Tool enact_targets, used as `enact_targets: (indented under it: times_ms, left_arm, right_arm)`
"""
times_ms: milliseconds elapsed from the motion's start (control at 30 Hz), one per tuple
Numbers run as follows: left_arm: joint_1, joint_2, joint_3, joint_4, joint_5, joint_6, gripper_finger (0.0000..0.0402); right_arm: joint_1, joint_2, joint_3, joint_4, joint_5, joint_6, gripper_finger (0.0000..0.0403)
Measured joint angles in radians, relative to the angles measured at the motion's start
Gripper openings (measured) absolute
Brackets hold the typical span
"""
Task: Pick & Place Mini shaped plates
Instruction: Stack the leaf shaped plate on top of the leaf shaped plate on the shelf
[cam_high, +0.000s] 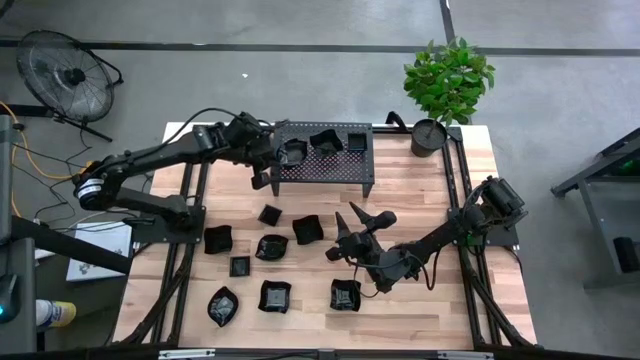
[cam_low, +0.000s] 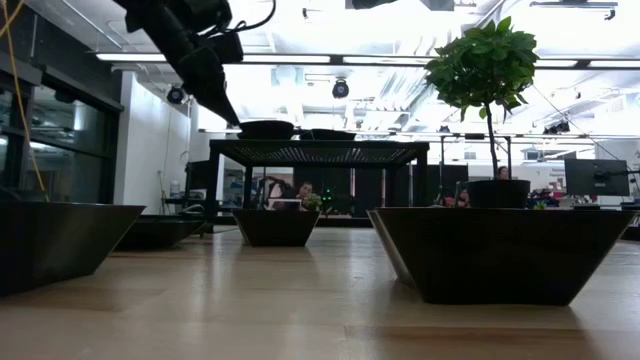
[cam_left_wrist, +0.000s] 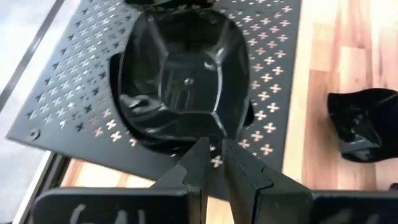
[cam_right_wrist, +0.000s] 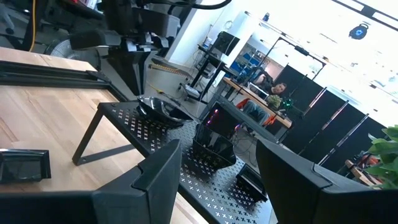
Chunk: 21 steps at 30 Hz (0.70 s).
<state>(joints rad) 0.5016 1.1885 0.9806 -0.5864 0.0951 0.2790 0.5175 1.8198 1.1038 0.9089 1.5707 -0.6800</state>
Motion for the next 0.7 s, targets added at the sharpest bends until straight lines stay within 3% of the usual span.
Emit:
enact_targets:
  times_ms: [433, 700]
  left_arm:
    - [-0.085, 0.000, 0.000, 0.095, -0.001, -0.049, 0.0040]
    - [-0.140, 0.030, 0.000, 0.335, -0.001, -0.115, 0.0040]
  right_arm:
    - [0.000, 0.000, 0.000, 0.000, 0.000, 0.010, 0.0204]
    - [0.000, 0.000, 0.000, 0.000, 0.000, 0.011, 0.0204]
